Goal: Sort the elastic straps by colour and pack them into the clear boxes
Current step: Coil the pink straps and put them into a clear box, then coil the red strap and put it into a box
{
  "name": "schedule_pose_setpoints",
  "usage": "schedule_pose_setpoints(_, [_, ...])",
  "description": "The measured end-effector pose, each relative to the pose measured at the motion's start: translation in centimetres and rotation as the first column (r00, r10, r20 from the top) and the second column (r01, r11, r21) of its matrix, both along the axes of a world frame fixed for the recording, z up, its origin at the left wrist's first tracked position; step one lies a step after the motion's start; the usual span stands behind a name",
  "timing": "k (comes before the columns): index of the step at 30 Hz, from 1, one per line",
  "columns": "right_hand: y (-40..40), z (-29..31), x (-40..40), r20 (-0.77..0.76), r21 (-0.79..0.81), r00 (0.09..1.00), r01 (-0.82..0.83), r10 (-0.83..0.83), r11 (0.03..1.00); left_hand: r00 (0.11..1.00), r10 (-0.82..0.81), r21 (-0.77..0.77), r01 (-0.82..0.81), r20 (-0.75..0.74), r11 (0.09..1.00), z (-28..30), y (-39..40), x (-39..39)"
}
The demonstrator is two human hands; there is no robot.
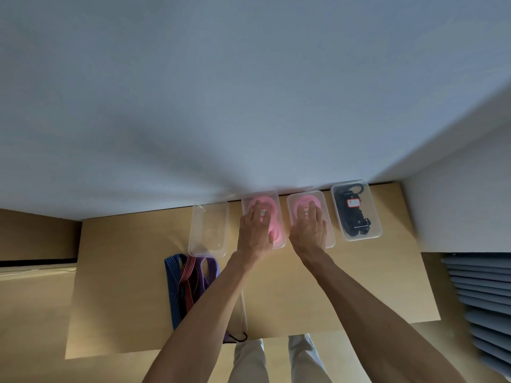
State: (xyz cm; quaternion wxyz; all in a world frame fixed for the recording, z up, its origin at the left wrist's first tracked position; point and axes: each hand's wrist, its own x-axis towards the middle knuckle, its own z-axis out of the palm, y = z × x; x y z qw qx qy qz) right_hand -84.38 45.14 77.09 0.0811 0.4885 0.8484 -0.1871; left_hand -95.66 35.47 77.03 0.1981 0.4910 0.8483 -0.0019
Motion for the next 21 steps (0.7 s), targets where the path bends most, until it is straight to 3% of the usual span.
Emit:
schedule_pose_setpoints(6, [0.4, -0.2, 1.3, 0.104, -0.075, 0.994, -0.029, 0.037, 0.997, 0.999, 0.04, -0.013, -0.04, 0.007, 0.999, -0.8, -0.3, 1.2])
schedule_pose_setpoints(10, [0.2, 0.0, 1.3, 0.046, -0.052, 0.999, -0.012, 0.015, 0.999, 0.999, 0.049, -0.002, -0.049, 0.019, 0.999, -0.4, -0.5, 1.5])
schedule_pose_setpoints(16, [-3.7, 1.7, 0.4, -0.176, -0.141, 0.979, -0.128, 0.102, 0.982, 0.959, 0.259, 0.135, -0.274, 0.119, 0.952, 2.3, -4.1, 2.8])
schedule_pose_setpoints(21, [-8.6, 3.8, -1.8, -0.19, -0.294, 0.97, -0.201, 0.149, 0.935, 0.875, 0.465, 0.15, -0.482, 0.133, 0.863, 4.3, -9.5, 2.3])
